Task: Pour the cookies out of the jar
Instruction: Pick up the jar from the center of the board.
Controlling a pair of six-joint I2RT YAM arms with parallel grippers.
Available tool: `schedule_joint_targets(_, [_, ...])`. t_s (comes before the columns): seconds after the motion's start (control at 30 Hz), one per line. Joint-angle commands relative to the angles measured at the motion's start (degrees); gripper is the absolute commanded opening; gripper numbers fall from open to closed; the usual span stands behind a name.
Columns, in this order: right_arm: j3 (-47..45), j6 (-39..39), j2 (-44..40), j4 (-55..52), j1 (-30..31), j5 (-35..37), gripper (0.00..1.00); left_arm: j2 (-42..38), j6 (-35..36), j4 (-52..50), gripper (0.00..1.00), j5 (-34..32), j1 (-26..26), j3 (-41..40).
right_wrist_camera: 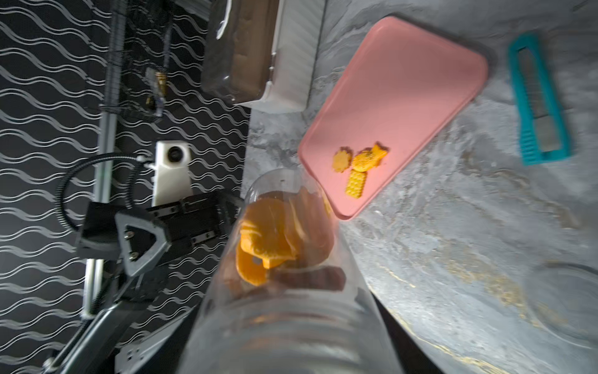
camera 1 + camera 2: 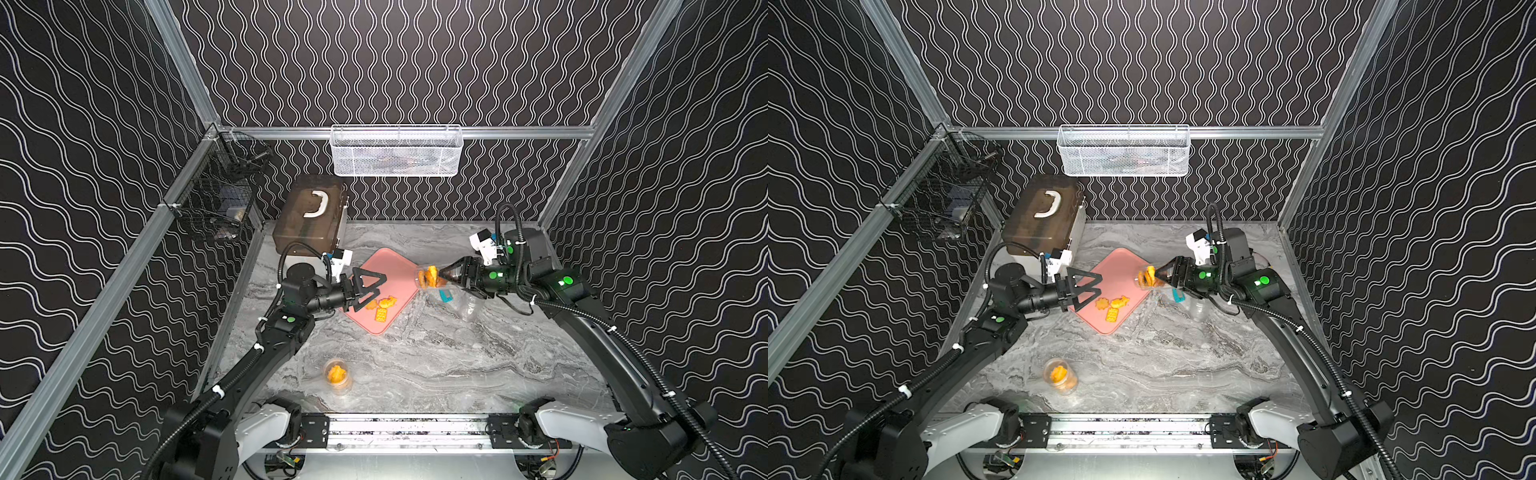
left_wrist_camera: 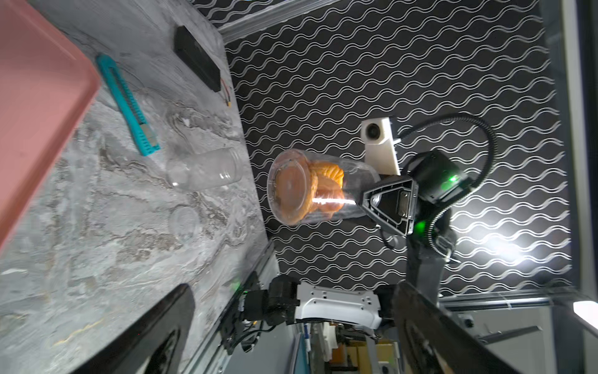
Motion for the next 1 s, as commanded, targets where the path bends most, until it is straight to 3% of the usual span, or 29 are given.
schedule_joint_targets(0.0, [-2.71,7.64,-1.23,13.59,-0.04,-8.36,0.66,1.4,-13.0,21.28,0.99,0.39,-0.84,-2.01])
schedule_joint_targets(0.37, [-10.08,16.18,-2.32,26.43,-0.03,-13.31,0.65,1.42,-14.52,23.39,0.99,-0.78,-2.98,-1.9])
schedule_joint_targets(0.97, [-12.72,21.33,-1.18,34.46,1.27,-17.38,0.64,5.54,-14.06,25.23,0.99,-4.31,-10.32,0.7])
